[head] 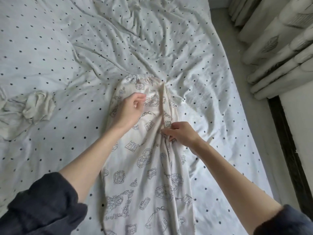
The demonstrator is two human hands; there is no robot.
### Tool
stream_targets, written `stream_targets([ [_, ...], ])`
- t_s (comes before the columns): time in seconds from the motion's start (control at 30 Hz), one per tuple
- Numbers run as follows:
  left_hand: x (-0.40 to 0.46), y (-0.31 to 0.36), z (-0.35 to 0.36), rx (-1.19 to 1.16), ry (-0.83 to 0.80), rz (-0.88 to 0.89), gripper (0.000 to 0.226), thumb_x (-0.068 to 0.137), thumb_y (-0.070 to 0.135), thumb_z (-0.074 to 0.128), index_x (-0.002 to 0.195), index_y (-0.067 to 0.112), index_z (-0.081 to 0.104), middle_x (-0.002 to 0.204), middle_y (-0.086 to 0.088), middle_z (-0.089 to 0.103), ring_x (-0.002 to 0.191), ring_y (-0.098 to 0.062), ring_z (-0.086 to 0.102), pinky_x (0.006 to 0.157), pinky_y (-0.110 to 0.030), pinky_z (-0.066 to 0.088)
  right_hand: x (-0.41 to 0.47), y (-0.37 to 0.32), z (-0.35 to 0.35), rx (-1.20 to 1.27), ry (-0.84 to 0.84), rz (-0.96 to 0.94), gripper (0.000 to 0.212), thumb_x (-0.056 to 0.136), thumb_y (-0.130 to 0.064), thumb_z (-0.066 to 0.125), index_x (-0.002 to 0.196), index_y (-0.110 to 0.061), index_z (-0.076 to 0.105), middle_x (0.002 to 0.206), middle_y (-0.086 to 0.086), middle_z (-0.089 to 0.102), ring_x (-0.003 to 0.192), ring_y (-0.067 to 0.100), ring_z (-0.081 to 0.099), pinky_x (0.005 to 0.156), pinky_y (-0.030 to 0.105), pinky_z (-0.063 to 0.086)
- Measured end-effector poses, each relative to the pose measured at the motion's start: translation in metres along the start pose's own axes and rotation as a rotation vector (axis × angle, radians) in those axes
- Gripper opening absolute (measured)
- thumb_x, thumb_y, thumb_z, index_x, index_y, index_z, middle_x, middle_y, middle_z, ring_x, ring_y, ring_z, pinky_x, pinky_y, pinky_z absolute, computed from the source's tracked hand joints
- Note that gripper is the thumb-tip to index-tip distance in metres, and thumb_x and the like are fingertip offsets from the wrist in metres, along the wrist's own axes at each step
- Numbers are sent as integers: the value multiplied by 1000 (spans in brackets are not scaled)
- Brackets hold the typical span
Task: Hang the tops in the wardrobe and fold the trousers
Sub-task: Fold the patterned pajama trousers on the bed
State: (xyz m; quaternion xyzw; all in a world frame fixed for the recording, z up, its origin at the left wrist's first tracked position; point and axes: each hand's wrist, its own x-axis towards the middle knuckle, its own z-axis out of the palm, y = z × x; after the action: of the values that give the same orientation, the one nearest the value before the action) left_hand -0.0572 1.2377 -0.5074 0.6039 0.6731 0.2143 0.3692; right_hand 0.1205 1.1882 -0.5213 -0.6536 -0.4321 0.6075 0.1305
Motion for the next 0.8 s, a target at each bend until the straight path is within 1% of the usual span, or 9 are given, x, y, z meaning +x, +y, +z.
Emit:
stream_targets([
  [0.1,-34,-4,3,170,40,134,31,94,3,47,122,7,61,122,-7,63,116,-23,56,91,-11,32,-6,7,-3,-10,132,4,36,91,-24,58,59,-13,45,57,2,45,52,15,40,48,26,29],
  [0.13,-43,-9,5,245,36,208,32,94,5,47,124,6,60,126,-9,61,123,-25,51,101,-17,29,-9,10,-4,-52,177,4,37,93,-24,54,59,-13,46,55,1,44,52,16,40,50,27,30],
  [0.2,-56,-24,9,374,-1,288,37,94,16,42,128,12,58,135,-5,54,136,-25,37,114,-39,23,-12,19,-4,-123,255,14,34,97,-24,47,67,-10,52,60,6,50,61,24,49,60,31,39],
  [0.3,-73,-41,5,417,57,230,43,91,28,36,126,18,58,138,-3,52,136,-22,31,107,-53,25,-19,29,-4,-45,321,44,37,98,-30,44,82,-2,61,72,17,66,74,31,65,75,36,50],
  [0.37,-87,-50,0,375,117,154,45,89,29,37,126,14,59,140,-8,50,137,-29,30,107,-52,24,-29,35,-3,35,242,40,40,95,-42,46,85,-6,61,71,11,68,66,22,67,74,35,53],
  [0.43,-108,-61,-1,332,118,110,48,90,30,39,129,10,56,145,-12,42,140,-34,25,113,-45,18,-44,41,5,-18,103,17,44,90,-48,53,87,-5,60,69,3,61,58,12,57,66,28,49],
  [0.57,-156,-79,1,273,78,87,47,92,17,56,138,14,47,153,-8,26,143,-22,12,115,-36,13,-71,58,29,-75,-28,1,30,87,-31,64,67,-12,53,58,-2,49,52,10,41,50,20,34],
  [0.67,-181,-88,0,217,82,48,51,91,13,59,139,15,44,154,-5,22,141,-10,10,114,-28,11,-81,69,37,-28,36,8,30,87,-18,65,60,-12,52,53,-4,48,48,9,39,44,18,30],
  [0.8,-205,-96,-1,173,121,-15,43,90,13,59,132,7,50,149,-10,34,141,-21,25,115,-37,20,-98,83,37,195,181,24,20,85,-18,68,71,-6,61,63,3,60,55,13,53,53,23,43],
])
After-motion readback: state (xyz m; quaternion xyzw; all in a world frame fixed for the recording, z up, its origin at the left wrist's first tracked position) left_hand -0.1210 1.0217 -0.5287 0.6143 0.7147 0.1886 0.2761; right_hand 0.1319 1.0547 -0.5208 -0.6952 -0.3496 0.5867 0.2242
